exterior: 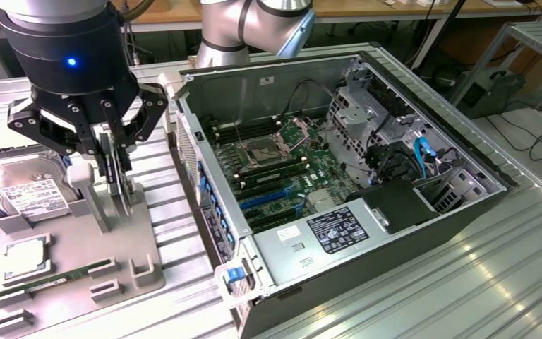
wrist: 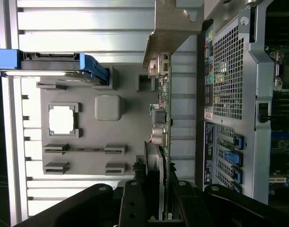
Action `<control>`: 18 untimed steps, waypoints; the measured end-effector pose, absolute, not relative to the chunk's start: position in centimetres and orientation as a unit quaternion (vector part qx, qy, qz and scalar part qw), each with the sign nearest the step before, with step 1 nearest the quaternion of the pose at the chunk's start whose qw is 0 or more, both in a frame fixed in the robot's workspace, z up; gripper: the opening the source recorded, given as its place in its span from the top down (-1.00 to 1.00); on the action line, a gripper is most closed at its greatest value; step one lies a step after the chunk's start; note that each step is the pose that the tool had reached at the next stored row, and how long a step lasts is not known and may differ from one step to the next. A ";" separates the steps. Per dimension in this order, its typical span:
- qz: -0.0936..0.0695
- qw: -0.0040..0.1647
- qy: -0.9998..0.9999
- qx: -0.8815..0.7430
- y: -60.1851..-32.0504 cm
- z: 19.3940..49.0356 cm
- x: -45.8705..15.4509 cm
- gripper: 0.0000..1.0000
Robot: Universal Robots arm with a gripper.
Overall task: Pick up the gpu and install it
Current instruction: 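Pick up the gpu and move the gpu toward the slot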
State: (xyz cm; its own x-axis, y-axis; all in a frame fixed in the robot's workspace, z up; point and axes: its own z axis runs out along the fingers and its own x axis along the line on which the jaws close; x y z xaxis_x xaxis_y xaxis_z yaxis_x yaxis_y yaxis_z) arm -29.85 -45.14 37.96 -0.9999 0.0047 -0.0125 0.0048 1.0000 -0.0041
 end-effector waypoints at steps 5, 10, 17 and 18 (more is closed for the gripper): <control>-0.002 0.006 1.000 0.002 -45.1 38.6 -29.9 0.45; -0.002 0.006 1.000 0.002 -45.1 39.7 -29.9 0.45; -0.002 0.006 1.000 0.002 -45.1 40.9 -29.9 0.45; -0.002 0.006 1.000 0.002 -45.1 41.1 -29.9 0.45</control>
State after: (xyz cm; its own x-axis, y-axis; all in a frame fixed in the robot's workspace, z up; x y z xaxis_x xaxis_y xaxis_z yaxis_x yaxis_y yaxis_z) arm -29.85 -45.14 41.12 -0.9999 0.0047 -0.0122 0.0048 1.0000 -0.0041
